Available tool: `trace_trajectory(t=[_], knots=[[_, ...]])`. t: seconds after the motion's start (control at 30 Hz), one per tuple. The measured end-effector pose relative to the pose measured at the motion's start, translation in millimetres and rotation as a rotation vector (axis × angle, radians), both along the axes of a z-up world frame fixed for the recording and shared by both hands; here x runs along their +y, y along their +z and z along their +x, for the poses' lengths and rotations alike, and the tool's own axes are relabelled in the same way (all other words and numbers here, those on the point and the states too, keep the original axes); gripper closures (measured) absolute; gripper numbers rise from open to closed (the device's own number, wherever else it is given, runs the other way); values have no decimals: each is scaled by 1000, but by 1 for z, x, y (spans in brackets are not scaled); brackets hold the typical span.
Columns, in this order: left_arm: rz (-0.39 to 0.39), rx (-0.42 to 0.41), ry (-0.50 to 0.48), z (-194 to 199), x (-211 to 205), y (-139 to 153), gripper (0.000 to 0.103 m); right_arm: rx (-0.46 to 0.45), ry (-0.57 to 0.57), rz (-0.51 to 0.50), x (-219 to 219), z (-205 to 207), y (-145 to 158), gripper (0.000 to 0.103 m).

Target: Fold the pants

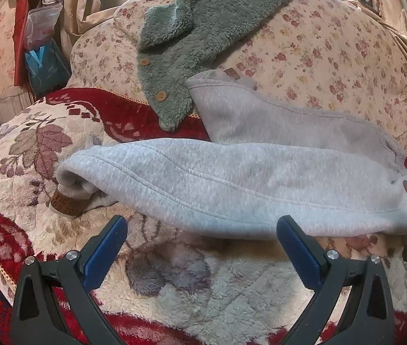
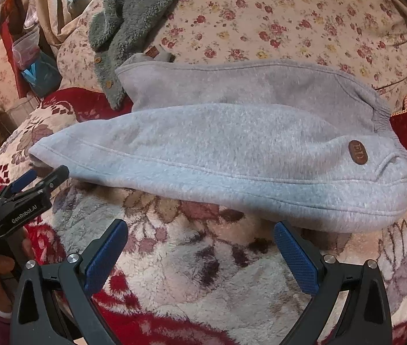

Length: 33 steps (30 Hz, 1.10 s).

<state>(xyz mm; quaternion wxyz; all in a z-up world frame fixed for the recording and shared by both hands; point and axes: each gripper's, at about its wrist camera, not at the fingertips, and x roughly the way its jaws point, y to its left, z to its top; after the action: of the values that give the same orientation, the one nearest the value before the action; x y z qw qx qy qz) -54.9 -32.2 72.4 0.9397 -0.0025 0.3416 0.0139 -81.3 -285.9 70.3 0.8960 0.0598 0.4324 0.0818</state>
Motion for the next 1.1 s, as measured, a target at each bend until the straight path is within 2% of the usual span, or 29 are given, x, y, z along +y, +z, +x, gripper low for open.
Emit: trace_trajectory(t=[0.83,0.93,1.1], knots=[[10,14,40,10,10,-4,0,56,-59,10,-22,8,-10,0],[-12,20,72,13,21,-4,0,64,-70,14,-28,9,-12,0],[-107,30,143,19,48,-3,0,67,-86,12,-40,9,-15,0]])
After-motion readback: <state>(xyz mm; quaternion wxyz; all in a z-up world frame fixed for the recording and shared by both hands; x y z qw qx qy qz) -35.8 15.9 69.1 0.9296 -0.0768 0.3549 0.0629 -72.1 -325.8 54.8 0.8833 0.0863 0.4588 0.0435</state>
